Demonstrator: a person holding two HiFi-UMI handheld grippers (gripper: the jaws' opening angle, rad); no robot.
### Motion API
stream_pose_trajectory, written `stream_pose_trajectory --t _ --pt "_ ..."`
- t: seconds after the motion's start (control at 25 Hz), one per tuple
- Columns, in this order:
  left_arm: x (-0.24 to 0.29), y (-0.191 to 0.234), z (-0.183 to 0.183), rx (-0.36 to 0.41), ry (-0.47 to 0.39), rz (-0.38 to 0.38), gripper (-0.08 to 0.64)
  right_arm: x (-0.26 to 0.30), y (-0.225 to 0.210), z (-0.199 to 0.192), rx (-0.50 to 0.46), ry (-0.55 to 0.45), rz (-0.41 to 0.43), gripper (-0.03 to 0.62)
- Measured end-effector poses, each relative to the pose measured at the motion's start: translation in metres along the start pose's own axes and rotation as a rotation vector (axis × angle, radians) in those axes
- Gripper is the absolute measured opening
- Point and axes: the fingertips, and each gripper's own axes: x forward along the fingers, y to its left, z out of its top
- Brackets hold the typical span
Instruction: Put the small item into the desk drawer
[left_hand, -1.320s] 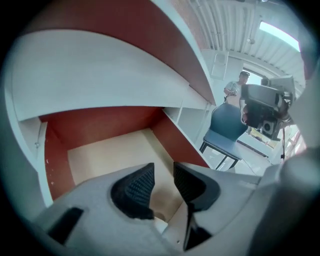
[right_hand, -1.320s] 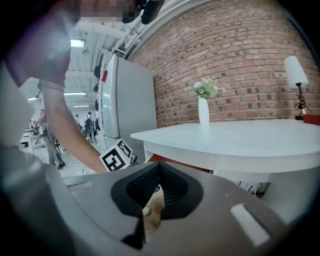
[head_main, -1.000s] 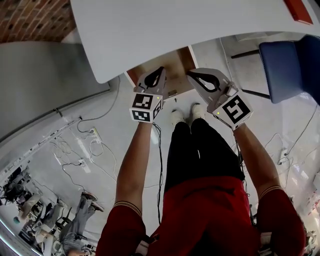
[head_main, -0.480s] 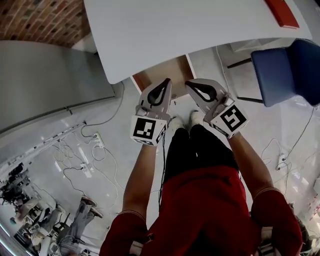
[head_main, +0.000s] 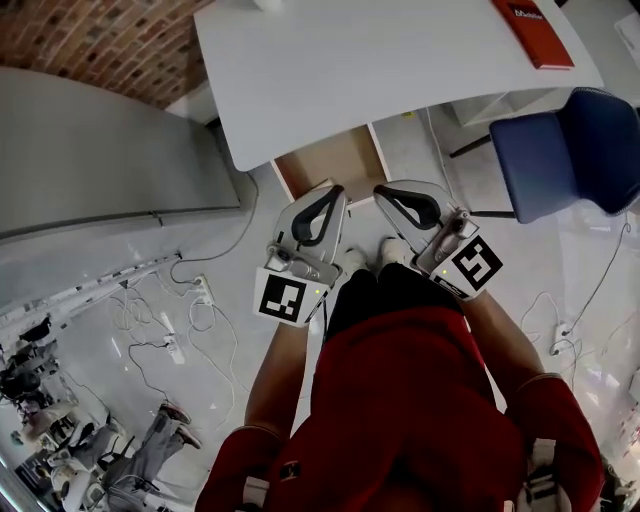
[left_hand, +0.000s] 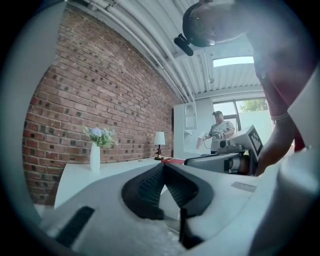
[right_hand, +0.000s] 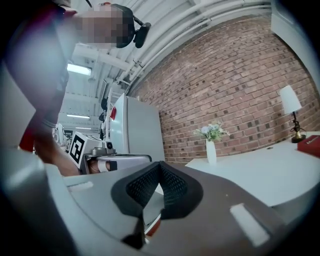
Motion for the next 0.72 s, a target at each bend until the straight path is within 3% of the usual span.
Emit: stream_pose_trajectory --t 0.36,0.72 --pt "-0.019 -0.025 0.044 0.074 -0.044 -0.024 0.002 -0.022 0.019 0.035 -0.051 -0.041 0.009 0.008" --pt "-0.030 -0.034 0.053 0.097 -0.055 -0.021 0.002 -0.034 0.029 0.045 -0.112 -0.053 0.003 0.007"
